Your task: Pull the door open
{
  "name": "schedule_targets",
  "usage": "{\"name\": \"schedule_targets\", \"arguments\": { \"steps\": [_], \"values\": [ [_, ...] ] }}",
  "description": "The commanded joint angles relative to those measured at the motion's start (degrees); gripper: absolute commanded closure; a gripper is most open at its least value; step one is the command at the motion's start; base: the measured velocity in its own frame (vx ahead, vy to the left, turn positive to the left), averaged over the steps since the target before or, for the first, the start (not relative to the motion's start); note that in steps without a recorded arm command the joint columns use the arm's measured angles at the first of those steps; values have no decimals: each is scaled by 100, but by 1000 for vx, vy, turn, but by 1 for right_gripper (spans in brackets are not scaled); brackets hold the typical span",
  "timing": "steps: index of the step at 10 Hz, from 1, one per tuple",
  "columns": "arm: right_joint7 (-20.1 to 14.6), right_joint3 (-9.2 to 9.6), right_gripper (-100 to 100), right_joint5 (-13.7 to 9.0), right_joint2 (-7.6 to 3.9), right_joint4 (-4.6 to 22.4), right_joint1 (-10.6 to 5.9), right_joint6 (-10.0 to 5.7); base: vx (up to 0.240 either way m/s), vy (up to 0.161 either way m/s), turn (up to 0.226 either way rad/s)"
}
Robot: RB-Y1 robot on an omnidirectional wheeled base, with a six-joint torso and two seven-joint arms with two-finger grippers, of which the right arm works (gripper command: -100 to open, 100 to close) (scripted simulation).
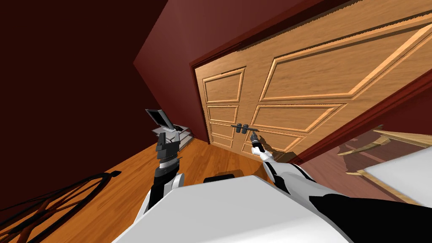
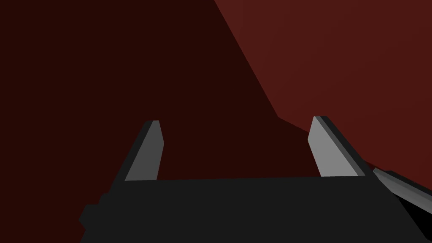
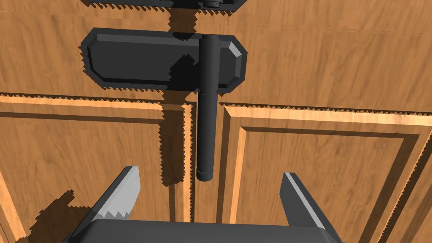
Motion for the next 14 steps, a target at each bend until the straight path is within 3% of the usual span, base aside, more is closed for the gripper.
{"name": "schedule_targets", "arguments": {
  "steps": [1,4,8,11,13,14],
  "values": [
    [0,0,-100,0,0,0,0,0,33,-33,17],
    [17,-104,-100,-49,-124,64,96,28,91,-175,-80],
    [35,-156,-100,-73,-165,105,120,35,127,-140,-3],
    [42,-89,-100,-44,-46,66,10,33,203,23,135],
    [19,-79,-100,-39,-64,142,-19,-14,81,62,4],
    [19,-79,100,-39,-64,142,-19,-14,0,0,0]
  ]
}}
